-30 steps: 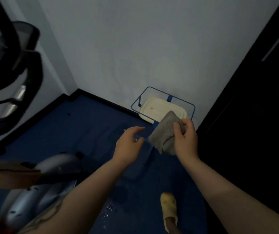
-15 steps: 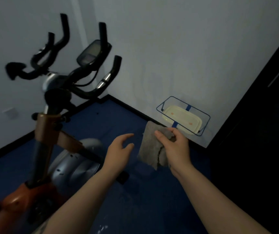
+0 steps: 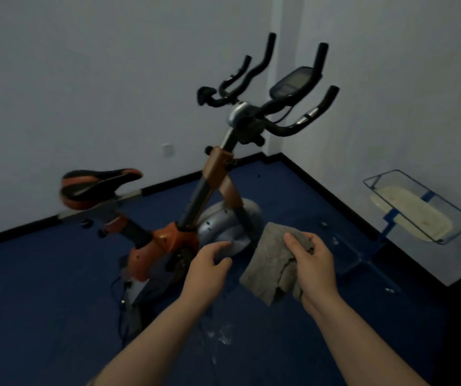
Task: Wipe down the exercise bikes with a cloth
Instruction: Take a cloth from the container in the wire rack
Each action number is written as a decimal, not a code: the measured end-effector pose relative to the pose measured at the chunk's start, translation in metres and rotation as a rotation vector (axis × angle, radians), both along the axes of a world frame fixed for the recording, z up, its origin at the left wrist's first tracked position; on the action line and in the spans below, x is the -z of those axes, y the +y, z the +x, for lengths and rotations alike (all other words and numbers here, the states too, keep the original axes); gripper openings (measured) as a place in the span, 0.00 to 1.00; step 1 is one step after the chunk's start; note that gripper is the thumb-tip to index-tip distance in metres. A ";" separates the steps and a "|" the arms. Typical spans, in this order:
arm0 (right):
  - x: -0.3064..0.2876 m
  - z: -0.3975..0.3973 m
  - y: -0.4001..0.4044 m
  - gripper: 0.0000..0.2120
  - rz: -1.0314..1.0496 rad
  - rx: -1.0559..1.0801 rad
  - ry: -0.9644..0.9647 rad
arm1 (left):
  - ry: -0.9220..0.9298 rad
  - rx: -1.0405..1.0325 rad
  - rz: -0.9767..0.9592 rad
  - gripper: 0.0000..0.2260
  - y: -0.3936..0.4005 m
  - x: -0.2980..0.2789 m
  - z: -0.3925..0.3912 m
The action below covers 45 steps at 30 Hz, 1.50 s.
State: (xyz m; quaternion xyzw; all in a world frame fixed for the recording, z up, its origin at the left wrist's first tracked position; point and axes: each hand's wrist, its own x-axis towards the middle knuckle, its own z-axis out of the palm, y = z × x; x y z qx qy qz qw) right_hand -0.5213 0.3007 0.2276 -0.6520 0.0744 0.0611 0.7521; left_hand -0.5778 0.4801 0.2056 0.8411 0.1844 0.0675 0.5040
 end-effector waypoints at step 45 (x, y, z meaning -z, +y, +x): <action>-0.016 -0.052 0.612 0.05 0.006 -0.017 -0.110 | -0.099 -0.024 0.071 0.15 0.583 -0.040 -0.045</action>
